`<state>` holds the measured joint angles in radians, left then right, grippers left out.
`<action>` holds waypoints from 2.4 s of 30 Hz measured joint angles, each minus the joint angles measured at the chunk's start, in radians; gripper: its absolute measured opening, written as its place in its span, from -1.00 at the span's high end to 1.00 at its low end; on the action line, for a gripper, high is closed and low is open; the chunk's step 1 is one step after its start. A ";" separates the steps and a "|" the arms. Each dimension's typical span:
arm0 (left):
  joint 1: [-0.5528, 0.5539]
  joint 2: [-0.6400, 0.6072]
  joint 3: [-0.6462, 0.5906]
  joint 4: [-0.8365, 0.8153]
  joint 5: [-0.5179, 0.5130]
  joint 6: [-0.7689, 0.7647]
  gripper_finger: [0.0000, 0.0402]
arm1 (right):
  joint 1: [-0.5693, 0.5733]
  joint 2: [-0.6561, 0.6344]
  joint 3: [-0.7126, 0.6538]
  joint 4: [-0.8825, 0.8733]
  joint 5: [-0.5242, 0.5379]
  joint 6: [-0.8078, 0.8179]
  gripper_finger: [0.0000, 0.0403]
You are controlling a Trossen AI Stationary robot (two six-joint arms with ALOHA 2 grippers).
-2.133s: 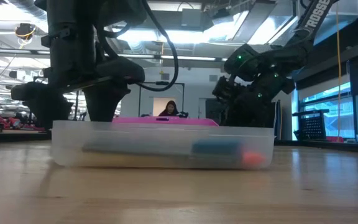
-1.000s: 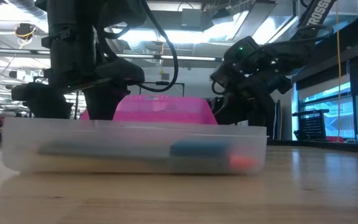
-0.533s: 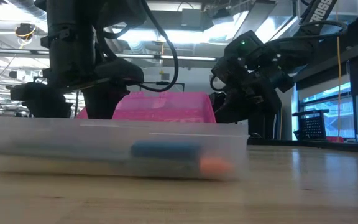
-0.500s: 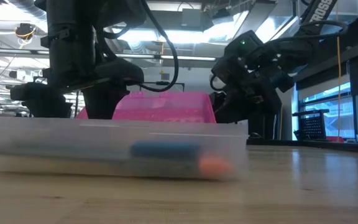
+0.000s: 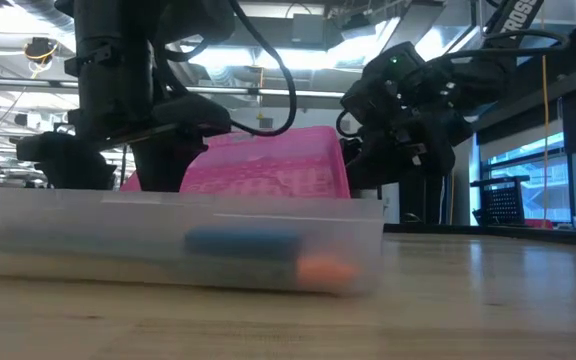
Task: Pack school essentials
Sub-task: Close the pink supply box
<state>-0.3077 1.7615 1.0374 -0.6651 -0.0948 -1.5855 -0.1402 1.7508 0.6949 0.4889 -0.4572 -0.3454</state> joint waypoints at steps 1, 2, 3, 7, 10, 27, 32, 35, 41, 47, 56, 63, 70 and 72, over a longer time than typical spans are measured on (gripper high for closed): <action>0.000 -0.001 0.000 0.000 0.000 0.006 -0.55 | 0.000 0.000 0.000 0.000 0.000 0.001 0.29; 0.000 -0.002 0.000 0.000 0.000 0.016 -0.55 | 0.000 0.000 0.000 0.000 0.000 0.001 0.29; 0.000 -0.003 0.000 0.000 0.000 0.027 -0.55 | 0.000 0.000 0.000 0.000 -0.001 0.001 0.29; -0.001 -0.007 0.000 -0.002 0.005 0.050 -0.55 | 0.000 0.000 0.000 0.001 -0.002 0.002 0.29; -0.001 -0.010 0.011 -0.013 0.018 0.051 -0.55 | 0.000 0.000 0.000 0.001 -0.002 0.003 0.29; -0.001 -0.011 0.094 -0.212 0.033 0.079 -0.55 | 0.000 0.000 0.001 0.002 0.001 0.004 0.29; -0.001 -0.015 0.094 -0.226 0.027 0.077 -0.55 | 0.000 0.000 0.001 0.002 0.001 0.003 0.28; -0.004 -0.032 0.094 -0.226 0.026 0.077 -0.55 | 0.000 0.000 0.001 0.002 0.001 0.002 0.28; -0.027 -0.099 0.107 -0.242 -0.001 0.075 -0.55 | 0.000 0.000 0.001 0.008 0.000 0.002 0.29; -0.058 -0.168 0.150 -0.274 -0.075 0.077 -0.55 | 0.000 0.000 0.001 0.028 0.000 0.001 0.29; -0.104 -0.242 0.253 -0.398 -0.218 0.077 -0.55 | -0.001 0.000 0.001 0.052 -0.027 0.011 0.29; -0.136 -0.261 0.355 -0.564 -0.331 0.077 -0.55 | -0.001 0.000 0.013 0.076 -0.104 0.031 0.29; -0.138 -0.261 0.368 -0.641 -0.360 0.078 -0.55 | 0.009 0.000 0.073 0.078 -0.228 0.055 0.29; -0.138 -0.261 0.368 -0.646 -0.360 0.078 -0.55 | 0.025 0.000 0.088 0.075 -0.231 0.055 0.28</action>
<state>-0.4454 1.5009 1.4055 -1.3109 -0.4551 -1.5078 -0.1154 1.7504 0.7829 0.5640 -0.6878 -0.2904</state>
